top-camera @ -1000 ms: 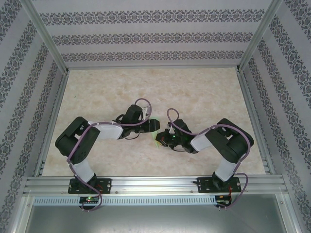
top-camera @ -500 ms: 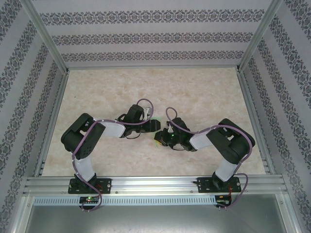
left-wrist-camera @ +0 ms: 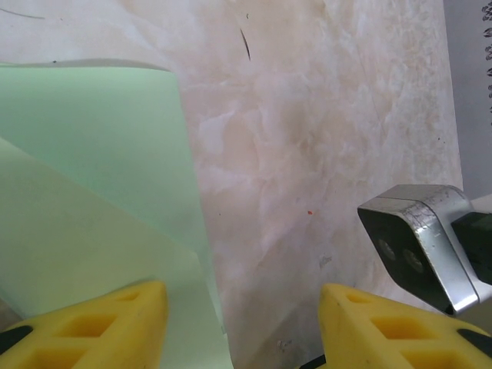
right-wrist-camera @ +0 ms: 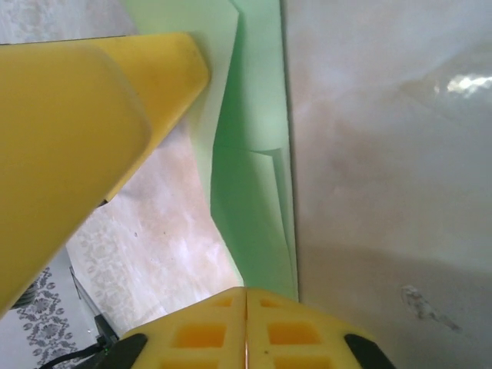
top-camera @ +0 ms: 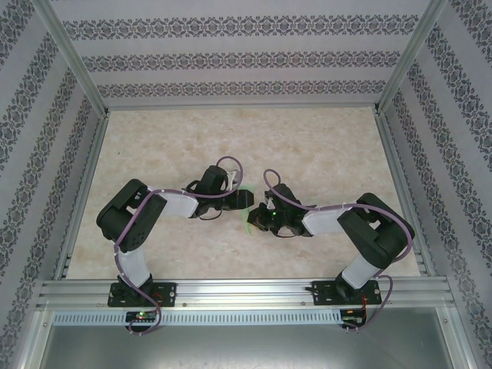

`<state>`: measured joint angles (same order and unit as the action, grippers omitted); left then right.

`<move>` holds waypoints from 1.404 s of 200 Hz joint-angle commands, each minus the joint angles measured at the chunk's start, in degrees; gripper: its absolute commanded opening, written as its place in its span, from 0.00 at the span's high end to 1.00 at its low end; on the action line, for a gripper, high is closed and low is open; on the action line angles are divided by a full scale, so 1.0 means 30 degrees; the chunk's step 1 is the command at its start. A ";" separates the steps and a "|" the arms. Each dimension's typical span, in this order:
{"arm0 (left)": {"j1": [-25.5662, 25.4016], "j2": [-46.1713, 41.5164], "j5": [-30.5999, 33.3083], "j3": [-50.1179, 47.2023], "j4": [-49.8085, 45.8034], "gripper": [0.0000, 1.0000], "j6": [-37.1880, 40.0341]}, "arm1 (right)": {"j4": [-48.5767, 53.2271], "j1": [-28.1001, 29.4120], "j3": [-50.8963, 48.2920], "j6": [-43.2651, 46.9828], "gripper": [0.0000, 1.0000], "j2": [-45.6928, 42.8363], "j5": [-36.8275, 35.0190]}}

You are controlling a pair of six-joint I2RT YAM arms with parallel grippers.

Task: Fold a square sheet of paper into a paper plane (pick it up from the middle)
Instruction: Fold the wing for the fifth time at the center of the table.

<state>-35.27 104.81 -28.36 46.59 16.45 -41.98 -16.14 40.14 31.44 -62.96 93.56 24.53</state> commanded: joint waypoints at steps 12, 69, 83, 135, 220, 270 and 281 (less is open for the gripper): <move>0.0036 0.0160 -0.0218 0.0178 -0.0715 0.45 0.0658 | 0.0795 0.0301 0.0180 0.0177 0.97 0.0612 -0.0301; 0.0028 0.0155 -0.0187 0.0288 -0.1097 0.45 0.0768 | 0.4505 0.1008 0.0941 0.1039 0.97 0.1075 -0.1622; 0.0036 0.0172 -0.0190 0.0321 -0.1179 0.45 0.0751 | 0.5502 0.1228 0.0976 0.1226 0.95 0.1001 -0.2207; 0.0035 0.0220 -0.0274 0.0416 -0.1176 0.46 0.0750 | 0.5437 0.1285 0.0887 0.1585 0.82 -0.1631 -0.2850; 0.0029 0.0336 -0.0451 0.0624 -0.1235 0.46 0.0747 | 0.2566 0.1234 0.1636 0.1375 0.91 -0.2311 -0.1499; 0.0035 0.0364 -0.0478 0.0572 -0.1206 0.46 0.0729 | 0.0961 0.1355 0.1768 0.0635 0.93 -0.0299 -0.1558; 0.0034 0.0332 -0.0487 0.0614 -0.1333 0.46 0.0785 | 0.0825 0.1385 0.1707 0.0584 0.94 -0.0191 -0.1521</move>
<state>-35.27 104.81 -29.15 47.33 14.70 -40.73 -9.52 43.51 35.53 -60.07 91.92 19.44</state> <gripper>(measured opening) 0.541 0.068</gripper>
